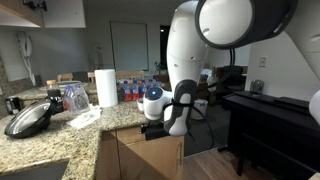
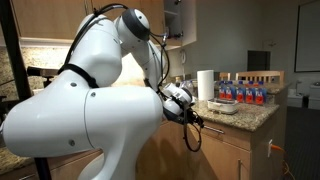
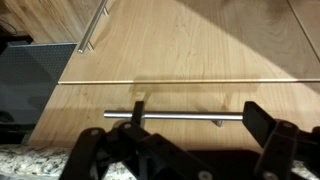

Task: Close the open drawer

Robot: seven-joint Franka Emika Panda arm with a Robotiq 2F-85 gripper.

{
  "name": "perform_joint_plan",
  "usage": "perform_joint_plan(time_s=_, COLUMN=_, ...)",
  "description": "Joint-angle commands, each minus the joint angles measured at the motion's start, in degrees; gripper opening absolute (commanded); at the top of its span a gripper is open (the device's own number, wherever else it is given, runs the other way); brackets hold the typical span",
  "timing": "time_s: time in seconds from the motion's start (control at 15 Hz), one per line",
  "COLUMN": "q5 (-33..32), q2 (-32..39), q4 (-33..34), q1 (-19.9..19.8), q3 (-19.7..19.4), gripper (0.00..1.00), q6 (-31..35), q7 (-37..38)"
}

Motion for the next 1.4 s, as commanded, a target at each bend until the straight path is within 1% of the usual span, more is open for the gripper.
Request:
perform_joint_plan(time_s=0.0, q5=5.73, q2=-6.24, q4=-9.87, q1=6.08, q3=-3.27, gripper=1.00, q6=1.44, q7=-4.88)
perform_joint_plan(time_s=0.2, q5=11.74, q2=-11.59, q4=-15.17, q1=5.66, q3=-0.63, gripper=1.00, q6=-0.05, q7=-12.41)
perform_joint_plan(time_s=0.27, q5=13.40, q2=-13.81, q4=-16.94, q1=4.61, q3=0.54, gripper=1.00, q6=-0.21, q7=-15.46)
perform_joint_plan(time_s=0.33, q5=14.31, q2=-17.93, q4=-19.21, q1=1.39, q3=3.80, gripper=1.00, q6=-1.72, q7=-20.07)
perform_joint_plan(time_s=0.47, q5=14.83, q2=-22.65, q4=-22.22, q1=-3.78, q3=8.53, gripper=1.00, q6=-3.80, q7=-26.49)
perform_joint_plan(time_s=0.53, q5=13.23, q2=-25.45, q4=-23.74, q1=-6.65, q3=10.86, gripper=1.00, q6=-6.14, q7=-28.23)
perform_joint_plan(time_s=0.73, q5=16.01, q2=-33.92, q4=-28.40, q1=-14.81, q3=17.96, gripper=1.00, q6=-14.54, q7=-39.27)
perform_joint_plan(time_s=0.87, q5=18.47, q2=-40.09, q4=-30.33, q1=-17.95, q3=20.61, gripper=1.00, q6=-23.79, q7=-46.52)
perform_joint_plan(time_s=1.07, q5=22.95, q2=-45.35, q4=-28.96, q1=-17.30, q3=18.82, gripper=1.00, q6=-38.34, q7=-58.02)
perform_joint_plan(time_s=1.13, q5=23.23, q2=-46.51, q4=-27.87, q1=-27.45, q3=28.72, gripper=1.00, q6=-43.36, q7=-60.27)
perform_joint_plan(time_s=1.2, q5=22.53, q2=-48.01, q4=-27.56, q1=-29.35, q3=30.49, gripper=1.00, q6=-46.63, q7=-60.86)
perform_joint_plan(time_s=1.33, q5=23.12, q2=-50.73, q4=-27.34, q1=-36.02, q3=37.02, gripper=1.00, q6=-51.82, q7=-64.10)
